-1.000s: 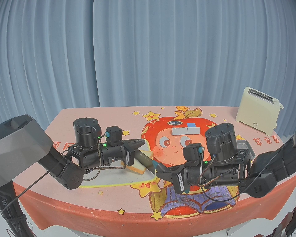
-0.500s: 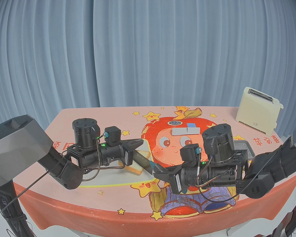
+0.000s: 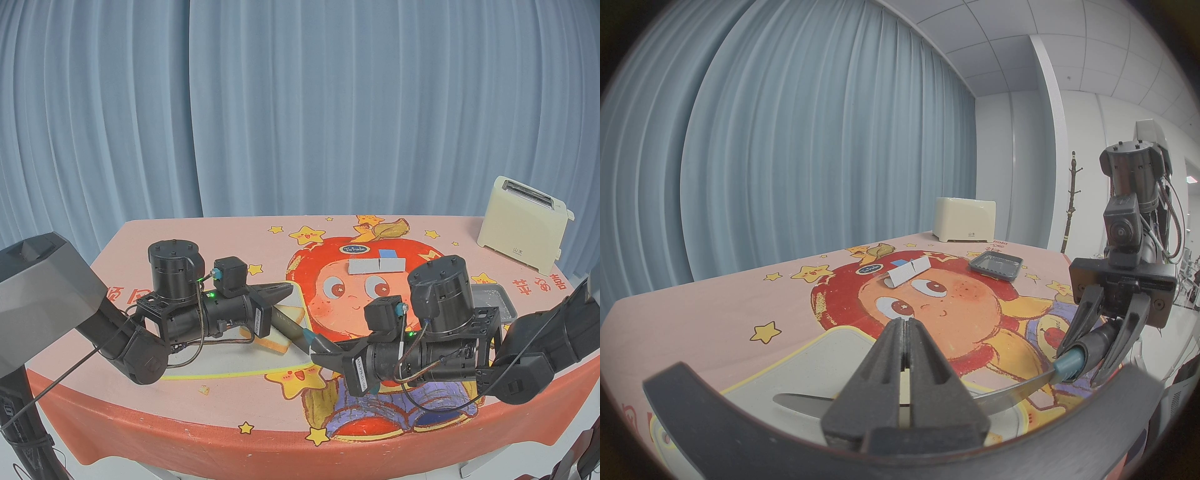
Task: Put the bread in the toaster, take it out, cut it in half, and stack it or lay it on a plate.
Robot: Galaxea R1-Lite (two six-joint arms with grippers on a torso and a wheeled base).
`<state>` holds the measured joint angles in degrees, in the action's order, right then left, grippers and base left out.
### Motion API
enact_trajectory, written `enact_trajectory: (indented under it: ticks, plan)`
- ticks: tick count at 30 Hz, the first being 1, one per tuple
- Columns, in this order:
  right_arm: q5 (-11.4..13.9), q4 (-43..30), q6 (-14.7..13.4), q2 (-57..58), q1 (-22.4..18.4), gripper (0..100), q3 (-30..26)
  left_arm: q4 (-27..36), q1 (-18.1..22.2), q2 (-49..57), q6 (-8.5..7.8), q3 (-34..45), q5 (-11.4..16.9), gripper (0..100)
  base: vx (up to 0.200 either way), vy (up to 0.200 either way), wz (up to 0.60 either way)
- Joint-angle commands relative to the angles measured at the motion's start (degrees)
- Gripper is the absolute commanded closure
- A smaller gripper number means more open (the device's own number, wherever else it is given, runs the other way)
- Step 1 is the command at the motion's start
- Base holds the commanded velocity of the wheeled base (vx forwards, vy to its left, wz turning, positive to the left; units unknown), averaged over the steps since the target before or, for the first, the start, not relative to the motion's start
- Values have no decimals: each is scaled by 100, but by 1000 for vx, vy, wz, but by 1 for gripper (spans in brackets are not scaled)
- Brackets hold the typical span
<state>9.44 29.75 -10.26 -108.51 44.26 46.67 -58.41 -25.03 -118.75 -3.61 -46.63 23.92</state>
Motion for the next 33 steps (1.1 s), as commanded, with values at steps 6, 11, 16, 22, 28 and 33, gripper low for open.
enact_trajectory:
  ticks: [6,11,16,22,28,33]
  plan:
    - [-3,-30,-2,-39,-41,100,0,5,7,1,0,-57,-10,100,0,0,0]
    - [6,-21,-19,23,-58,100,44,-22,51,-61,0,-30,-10,100,0,0,0]
    - [6,-21,-28,58,-23,100,44,-22,51,-52,0,-83,-10,100,0,0,0]
    - [6,-21,-28,14,-58,100,44,-39,42,80,18,-215,-1,100,0,0,0]
    - [14,-21,-37,14,-76,100,44,-48,15,616,80,40,25,100,0,0,0]
    - [6,-21,-37,40,-58,100,44,-92,24,669,-35,251,-10,100,0,0,0]
